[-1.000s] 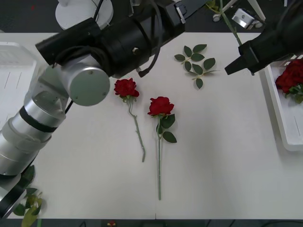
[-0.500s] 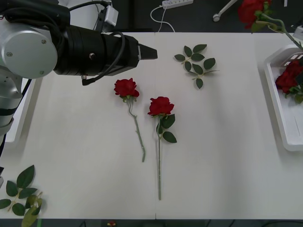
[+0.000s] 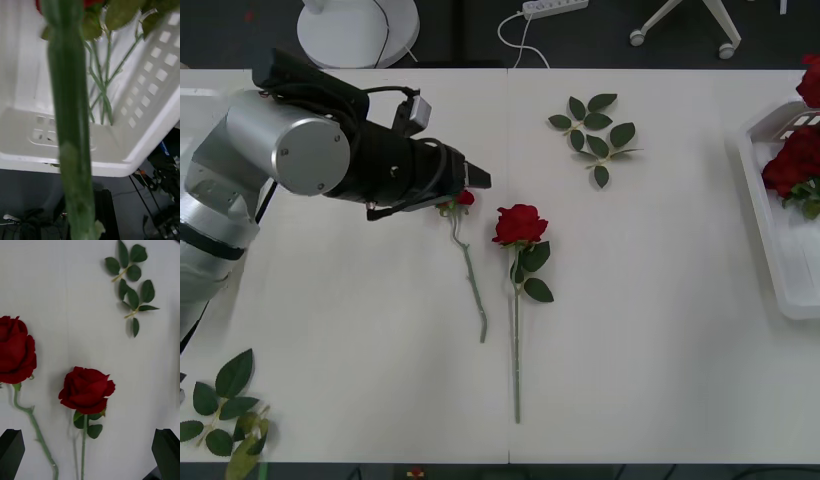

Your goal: Place the red flowers into the right box and the blue flowers into the left box. If a person shows an open palm, hand one flower to the person first, then continue sorting.

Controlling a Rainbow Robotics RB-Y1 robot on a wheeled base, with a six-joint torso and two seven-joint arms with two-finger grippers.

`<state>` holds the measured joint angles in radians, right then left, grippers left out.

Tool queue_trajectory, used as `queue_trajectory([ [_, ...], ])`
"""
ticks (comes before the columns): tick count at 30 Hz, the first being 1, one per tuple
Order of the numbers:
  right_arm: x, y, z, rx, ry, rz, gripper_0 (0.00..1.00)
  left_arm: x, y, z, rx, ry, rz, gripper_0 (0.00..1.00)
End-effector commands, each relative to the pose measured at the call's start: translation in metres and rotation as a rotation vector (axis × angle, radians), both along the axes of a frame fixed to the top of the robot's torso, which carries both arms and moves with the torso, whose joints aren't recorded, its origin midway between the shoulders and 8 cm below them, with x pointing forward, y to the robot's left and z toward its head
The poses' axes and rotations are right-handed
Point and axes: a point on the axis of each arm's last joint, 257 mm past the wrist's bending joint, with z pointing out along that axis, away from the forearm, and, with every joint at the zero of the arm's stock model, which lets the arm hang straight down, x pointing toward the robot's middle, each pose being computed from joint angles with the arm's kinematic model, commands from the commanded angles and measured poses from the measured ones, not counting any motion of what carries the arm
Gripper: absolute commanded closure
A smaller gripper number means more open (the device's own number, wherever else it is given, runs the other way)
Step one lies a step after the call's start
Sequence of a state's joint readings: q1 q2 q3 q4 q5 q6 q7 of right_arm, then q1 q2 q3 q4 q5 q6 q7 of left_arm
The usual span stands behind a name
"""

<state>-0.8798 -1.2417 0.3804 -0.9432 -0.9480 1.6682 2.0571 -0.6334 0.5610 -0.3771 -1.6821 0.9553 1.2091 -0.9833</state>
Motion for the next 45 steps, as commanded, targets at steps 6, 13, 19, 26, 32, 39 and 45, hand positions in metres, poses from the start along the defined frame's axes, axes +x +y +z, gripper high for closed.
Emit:
queue_trajectory([
  [6, -0.019, -0.081, -0.027, -0.070, -0.047, -0.115, 1.00, 0.027, 0.037, -0.046, 0.270, -0.030, 0.023, 0.00],
  [13, -0.017, -0.084, -0.067, -0.074, -0.053, -0.127, 1.00, 0.037, 0.038, -0.059, 0.385, -0.073, 0.020, 0.00],
  [19, -0.009, -0.079, -0.105, -0.094, -0.060, -0.085, 1.00, 0.051, 0.034, -0.069, 0.464, -0.104, 0.029, 0.00],
  [26, -0.004, -0.065, -0.141, -0.080, -0.065, -0.048, 1.00, 0.058, 0.023, -0.079, 0.495, -0.129, 0.005, 0.00],
  [32, -0.003, -0.060, -0.145, -0.068, -0.057, -0.033, 1.00, 0.055, 0.014, -0.100, 0.551, -0.144, -0.044, 0.00],
  [39, -0.001, -0.058, -0.138, -0.041, -0.073, -0.040, 0.46, 0.060, 0.008, -0.124, 0.570, -0.135, -0.038, 0.00],
  [45, -0.003, -0.058, -0.112, -0.035, -0.062, -0.026, 0.28, 0.064, 0.012, -0.133, 0.577, -0.131, -0.041, 0.00],
])
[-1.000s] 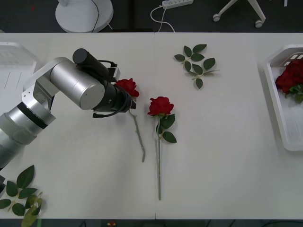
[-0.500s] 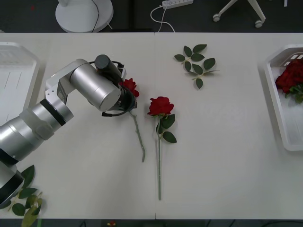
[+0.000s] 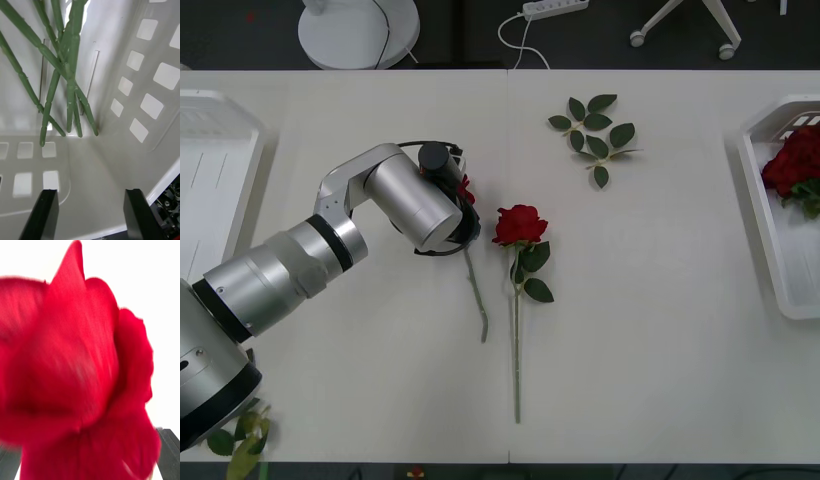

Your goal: Place the red flowers into the right box and the blue flowers into the left box. If a person shows an open palm, hand one flower to the person first, then continue sorting.

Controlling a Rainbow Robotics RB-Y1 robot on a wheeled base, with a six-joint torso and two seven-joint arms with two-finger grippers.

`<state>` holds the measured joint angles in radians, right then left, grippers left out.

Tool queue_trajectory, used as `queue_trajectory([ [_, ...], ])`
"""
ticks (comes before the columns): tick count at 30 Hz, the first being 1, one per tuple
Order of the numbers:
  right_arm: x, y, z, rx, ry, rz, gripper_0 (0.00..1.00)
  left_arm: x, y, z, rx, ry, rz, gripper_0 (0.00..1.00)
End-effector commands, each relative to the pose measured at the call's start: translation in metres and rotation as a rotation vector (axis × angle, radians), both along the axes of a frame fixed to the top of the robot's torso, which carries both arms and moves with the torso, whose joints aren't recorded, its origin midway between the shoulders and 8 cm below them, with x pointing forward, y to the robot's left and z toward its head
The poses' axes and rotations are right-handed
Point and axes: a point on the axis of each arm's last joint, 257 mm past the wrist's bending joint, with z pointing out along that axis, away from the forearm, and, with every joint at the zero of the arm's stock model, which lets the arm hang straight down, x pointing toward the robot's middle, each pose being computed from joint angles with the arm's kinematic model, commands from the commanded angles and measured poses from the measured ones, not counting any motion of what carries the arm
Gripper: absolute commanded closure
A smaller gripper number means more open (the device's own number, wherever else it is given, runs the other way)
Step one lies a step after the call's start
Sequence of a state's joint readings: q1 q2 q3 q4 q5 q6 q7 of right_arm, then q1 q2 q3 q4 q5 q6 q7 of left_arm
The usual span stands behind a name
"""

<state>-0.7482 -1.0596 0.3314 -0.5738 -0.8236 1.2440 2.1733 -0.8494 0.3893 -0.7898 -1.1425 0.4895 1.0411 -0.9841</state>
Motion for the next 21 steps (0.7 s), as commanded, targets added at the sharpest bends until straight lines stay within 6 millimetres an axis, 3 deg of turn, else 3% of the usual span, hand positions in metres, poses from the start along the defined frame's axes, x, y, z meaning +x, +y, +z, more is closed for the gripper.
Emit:
queue_trajectory([
  [1, 0.006, 0.000, 0.030, 0.005, -0.016, 0.039, 0.25, 0.002, -0.018, -0.002, 0.013, -0.007, -0.062, 0.00],
  [2, 0.007, 0.002, 0.034, 0.009, -0.016, 0.044, 0.23, 0.001, -0.018, -0.003, 0.016, -0.005, -0.066, 0.00],
  [4, 0.007, 0.008, 0.052, 0.029, -0.017, 0.056, 0.14, 0.000, -0.017, -0.006, 0.035, -0.004, -0.080, 0.36],
  [8, 0.013, 0.030, 0.081, 0.089, -0.039, 0.093, 0.04, -0.001, -0.011, -0.012, 0.087, -0.010, -0.102, 0.70],
  [9, 0.018, 0.040, 0.091, 0.112, -0.053, 0.115, 0.01, -0.001, -0.009, -0.013, 0.094, -0.008, -0.102, 0.75],
  [12, 0.030, 0.069, 0.113, 0.161, -0.090, 0.179, 0.00, 0.000, -0.006, -0.015, 0.102, -0.006, -0.104, 0.77],
  [15, 0.038, 0.097, 0.127, 0.200, -0.106, 0.246, 0.00, -0.001, -0.004, -0.017, 0.110, -0.001, -0.107, 0.97],
  [21, 0.046, 0.153, 0.141, 0.319, -0.138, 0.284, 0.00, 0.002, 0.003, -0.016, 0.128, -0.004, -0.115, 1.00],
])
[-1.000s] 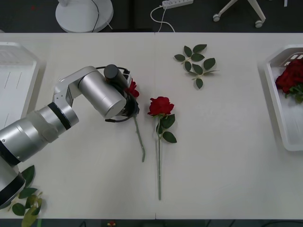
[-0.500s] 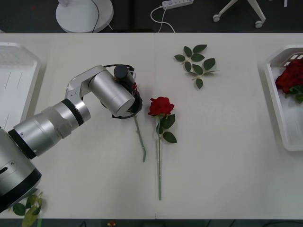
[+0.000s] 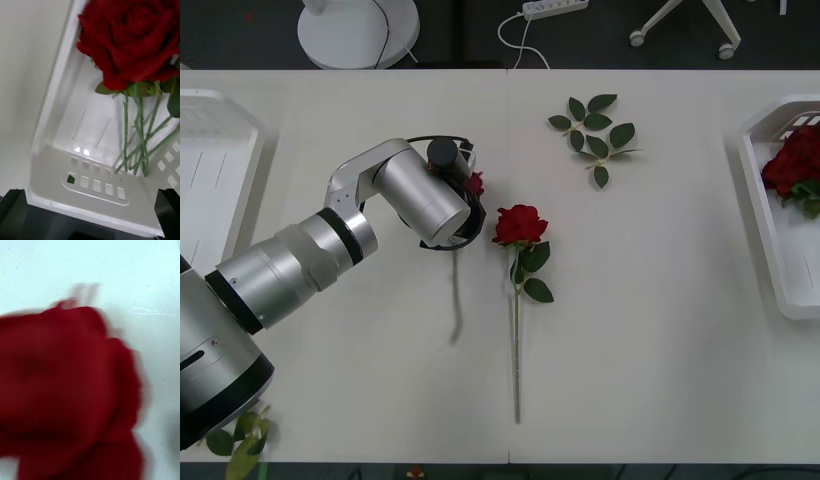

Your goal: Place the red flowers into the right box and the blue flowers into the left box. If a person shows an open palm, hand one flower to the person first, then continue sorting.

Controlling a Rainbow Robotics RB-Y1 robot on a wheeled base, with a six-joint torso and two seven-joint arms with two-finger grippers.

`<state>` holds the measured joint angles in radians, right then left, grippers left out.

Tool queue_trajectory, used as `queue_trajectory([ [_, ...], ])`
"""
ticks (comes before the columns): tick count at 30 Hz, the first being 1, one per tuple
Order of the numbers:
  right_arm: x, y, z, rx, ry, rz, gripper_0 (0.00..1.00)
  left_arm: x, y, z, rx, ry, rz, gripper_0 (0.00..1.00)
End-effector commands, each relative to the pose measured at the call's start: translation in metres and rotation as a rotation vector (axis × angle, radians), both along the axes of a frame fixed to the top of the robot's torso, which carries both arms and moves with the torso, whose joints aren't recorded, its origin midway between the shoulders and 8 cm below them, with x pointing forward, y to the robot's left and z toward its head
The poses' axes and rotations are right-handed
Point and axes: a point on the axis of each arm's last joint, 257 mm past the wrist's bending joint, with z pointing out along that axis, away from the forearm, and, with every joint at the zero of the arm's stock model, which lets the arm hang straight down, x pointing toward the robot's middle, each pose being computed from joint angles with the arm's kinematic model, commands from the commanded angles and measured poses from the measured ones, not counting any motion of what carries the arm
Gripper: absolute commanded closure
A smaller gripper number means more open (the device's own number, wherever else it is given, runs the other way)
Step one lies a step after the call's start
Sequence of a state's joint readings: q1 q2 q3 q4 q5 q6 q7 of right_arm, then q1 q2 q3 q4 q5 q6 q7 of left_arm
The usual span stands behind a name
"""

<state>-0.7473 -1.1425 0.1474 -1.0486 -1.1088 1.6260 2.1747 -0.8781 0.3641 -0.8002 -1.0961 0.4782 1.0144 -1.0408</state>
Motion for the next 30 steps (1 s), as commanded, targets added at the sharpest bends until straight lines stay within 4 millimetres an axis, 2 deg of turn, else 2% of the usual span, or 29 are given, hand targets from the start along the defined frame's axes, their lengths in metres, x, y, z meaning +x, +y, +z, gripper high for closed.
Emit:
queue_trajectory([
  [1, -0.005, 0.017, 0.029, 0.061, -0.022, -0.039, 0.00, -0.005, 0.013, -0.018, 0.098, 0.015, -0.060, 1.00],
  [4, -0.010, 0.046, 0.032, 0.114, 0.010, -0.072, 0.00, 0.002, 0.017, -0.007, 0.097, -0.008, -0.058, 1.00],
  [7, -0.014, 0.080, 0.031, 0.164, 0.043, -0.117, 0.00, 0.012, 0.022, 0.013, 0.071, -0.036, -0.042, 1.00],
  [9, -0.018, 0.105, 0.029, 0.174, 0.063, -0.141, 0.00, 0.020, 0.027, 0.041, 0.049, -0.056, -0.027, 1.00],
  [11, -0.020, 0.126, 0.027, 0.180, 0.069, -0.168, 0.00, 0.023, 0.028, 0.071, 0.006, -0.057, -0.013, 1.00],
  [12, -0.020, 0.131, 0.026, 0.182, 0.069, -0.176, 0.00, 0.023, 0.027, 0.080, -0.010, -0.058, -0.013, 1.00],
  [14, -0.020, 0.154, 0.022, 0.195, 0.068, -0.204, 0.00, 0.023, 0.025, 0.121, -0.103, -0.060, -0.007, 1.00],
  [15, -0.020, 0.160, 0.021, 0.202, 0.070, -0.209, 0.00, 0.022, 0.024, 0.131, -0.127, -0.061, -0.009, 1.00],
  [16, -0.021, 0.169, 0.019, 0.211, 0.075, -0.221, 0.00, 0.019, 0.018, 0.152, -0.182, -0.069, -0.022, 1.00],
  [18, -0.022, 0.185, 0.019, 0.232, 0.075, -0.238, 0.00, 0.016, 0.010, 0.184, -0.256, -0.090, -0.048, 1.00],
  [23, -0.026, 0.224, 0.019, 0.283, 0.076, -0.287, 0.00, -0.001, -0.028, 0.279, -0.462, -0.203, -0.172, 1.00],
  [27, -0.031, 0.241, 0.017, 0.288, 0.079, -0.259, 0.00, -0.016, -0.054, 0.329, -0.540, -0.306, -0.261, 1.00],
  [29, -0.036, 0.257, 0.012, 0.289, 0.088, -0.233, 0.00, -0.025, -0.075, 0.351, -0.591, -0.358, -0.314, 1.00],
  [30, -0.038, 0.260, 0.010, 0.291, 0.091, -0.236, 0.00, -0.027, -0.079, 0.355, -0.601, -0.371, -0.323, 1.00],
])
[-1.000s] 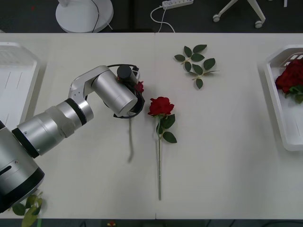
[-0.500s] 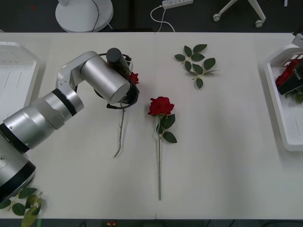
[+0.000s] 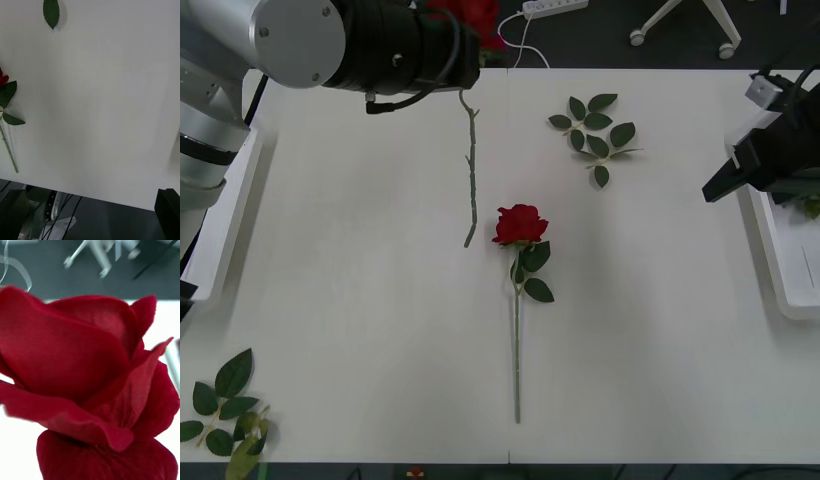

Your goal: Place the red flowers into the right box and the blue flowers into the left box. If a person shows an open palm, hand one flower to the person first, then continue sorting.

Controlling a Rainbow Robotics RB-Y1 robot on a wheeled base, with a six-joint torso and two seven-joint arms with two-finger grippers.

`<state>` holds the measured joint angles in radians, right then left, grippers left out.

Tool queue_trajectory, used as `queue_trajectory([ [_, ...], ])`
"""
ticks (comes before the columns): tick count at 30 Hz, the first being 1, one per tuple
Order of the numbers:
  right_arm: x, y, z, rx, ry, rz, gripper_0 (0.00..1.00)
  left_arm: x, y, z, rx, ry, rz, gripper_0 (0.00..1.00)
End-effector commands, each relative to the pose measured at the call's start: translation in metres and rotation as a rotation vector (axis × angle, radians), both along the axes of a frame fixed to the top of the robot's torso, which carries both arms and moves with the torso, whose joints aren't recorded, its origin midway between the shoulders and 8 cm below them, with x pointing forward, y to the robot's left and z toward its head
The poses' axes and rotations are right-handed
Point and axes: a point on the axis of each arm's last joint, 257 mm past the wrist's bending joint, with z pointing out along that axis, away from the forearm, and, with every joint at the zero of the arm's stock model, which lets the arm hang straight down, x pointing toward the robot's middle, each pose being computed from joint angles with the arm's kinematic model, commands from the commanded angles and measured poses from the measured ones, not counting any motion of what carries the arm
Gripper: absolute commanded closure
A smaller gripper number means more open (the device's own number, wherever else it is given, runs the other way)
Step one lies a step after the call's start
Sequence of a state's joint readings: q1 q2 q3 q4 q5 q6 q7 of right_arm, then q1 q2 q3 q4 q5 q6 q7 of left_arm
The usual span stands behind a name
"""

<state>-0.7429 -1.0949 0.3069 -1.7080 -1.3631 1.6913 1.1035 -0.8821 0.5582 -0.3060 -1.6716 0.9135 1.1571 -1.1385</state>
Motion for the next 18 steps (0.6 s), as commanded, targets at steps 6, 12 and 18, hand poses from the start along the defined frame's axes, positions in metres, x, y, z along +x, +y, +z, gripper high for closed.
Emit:
queue_trajectory([
  [6, -0.011, 0.063, -0.012, 0.046, -0.033, 0.083, 0.00, -0.040, -0.084, 0.107, -0.198, -0.282, -0.180, 1.00],
  [12, -0.010, 0.069, 0.004, 0.077, -0.081, 0.286, 0.00, -0.054, -0.115, 0.128, -0.314, -0.337, -0.212, 1.00],
  [18, -0.017, 0.073, 0.035, 0.223, -0.131, 0.532, 0.00, -0.060, -0.135, 0.146, -0.356, -0.425, -0.204, 1.00],
])
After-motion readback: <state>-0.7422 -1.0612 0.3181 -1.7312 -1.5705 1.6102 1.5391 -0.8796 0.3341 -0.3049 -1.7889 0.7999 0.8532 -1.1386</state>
